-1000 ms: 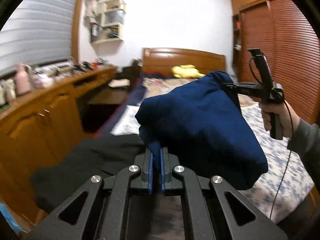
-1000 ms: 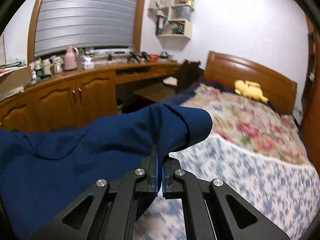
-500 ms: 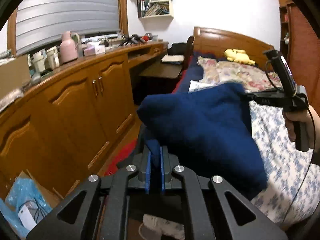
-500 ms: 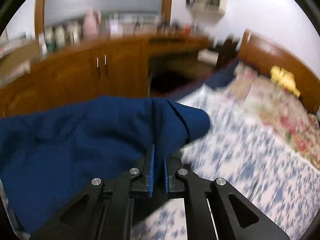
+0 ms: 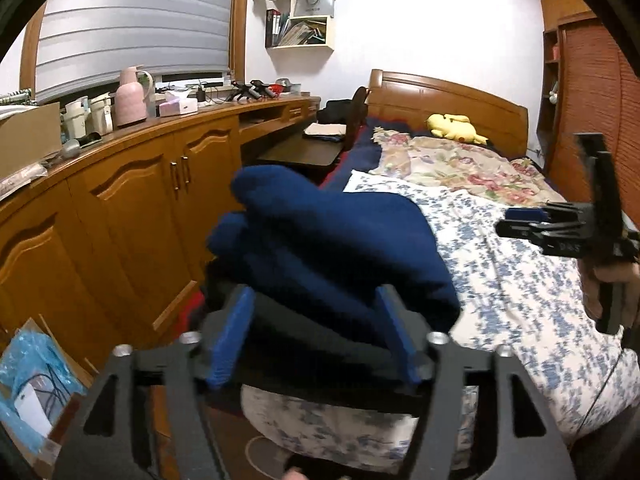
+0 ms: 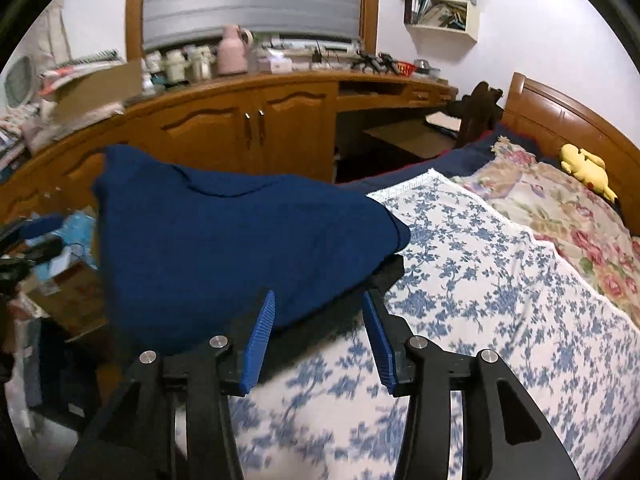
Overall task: Fold large clothes
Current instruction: 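Lower the folded jacket onto the dark clothes pile and open both tools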
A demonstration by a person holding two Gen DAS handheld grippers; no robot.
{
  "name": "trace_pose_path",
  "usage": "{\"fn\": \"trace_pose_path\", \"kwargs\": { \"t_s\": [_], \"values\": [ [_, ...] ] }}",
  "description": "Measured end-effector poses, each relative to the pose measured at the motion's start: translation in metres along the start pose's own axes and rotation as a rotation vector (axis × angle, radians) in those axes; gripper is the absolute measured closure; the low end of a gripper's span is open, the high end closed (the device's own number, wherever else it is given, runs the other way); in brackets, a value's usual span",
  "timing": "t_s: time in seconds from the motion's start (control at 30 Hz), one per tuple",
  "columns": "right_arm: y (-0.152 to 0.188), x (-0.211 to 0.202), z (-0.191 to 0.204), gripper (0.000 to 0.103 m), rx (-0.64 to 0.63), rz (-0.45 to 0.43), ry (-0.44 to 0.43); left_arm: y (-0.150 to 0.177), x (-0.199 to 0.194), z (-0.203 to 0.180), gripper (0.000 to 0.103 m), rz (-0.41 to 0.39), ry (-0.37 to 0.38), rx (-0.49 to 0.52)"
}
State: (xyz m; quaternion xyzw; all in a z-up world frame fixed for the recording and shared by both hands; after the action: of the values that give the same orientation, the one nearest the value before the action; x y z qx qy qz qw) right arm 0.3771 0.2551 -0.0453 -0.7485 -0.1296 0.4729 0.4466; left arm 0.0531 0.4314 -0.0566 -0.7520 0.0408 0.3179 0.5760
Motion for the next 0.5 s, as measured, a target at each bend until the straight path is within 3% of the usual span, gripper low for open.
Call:
{"fn": "trace_pose_path", "kwargs": {
  "t_s": [0.27, 0.5],
  "values": [
    [0.048, -0.115, -0.025, 0.051, 0.033, -0.106, -0.008, -0.009, -0.018, -0.057, 0.026, 0.009, 0.013, -0.012],
    [0.095, -0.168, -0.049, 0.05, 0.075, -0.136, 0.033, -0.011, -0.023, -0.121, 0.026, -0.001, 0.061, 0.07]
  ]
}}
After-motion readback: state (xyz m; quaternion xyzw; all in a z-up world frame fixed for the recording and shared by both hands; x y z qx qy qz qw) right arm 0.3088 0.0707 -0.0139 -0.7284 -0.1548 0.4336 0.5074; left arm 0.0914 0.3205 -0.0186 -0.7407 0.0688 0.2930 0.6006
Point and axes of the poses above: each gripper's, at about its wrist camera, not at the fingertips, and x roughly the way its jaws point, z to its left, y to its underside, the point moved 9 cm from there along x, roughly the way its jaws point, and after that the axes turned 6 degrees about -x, right-handed, at the moved point
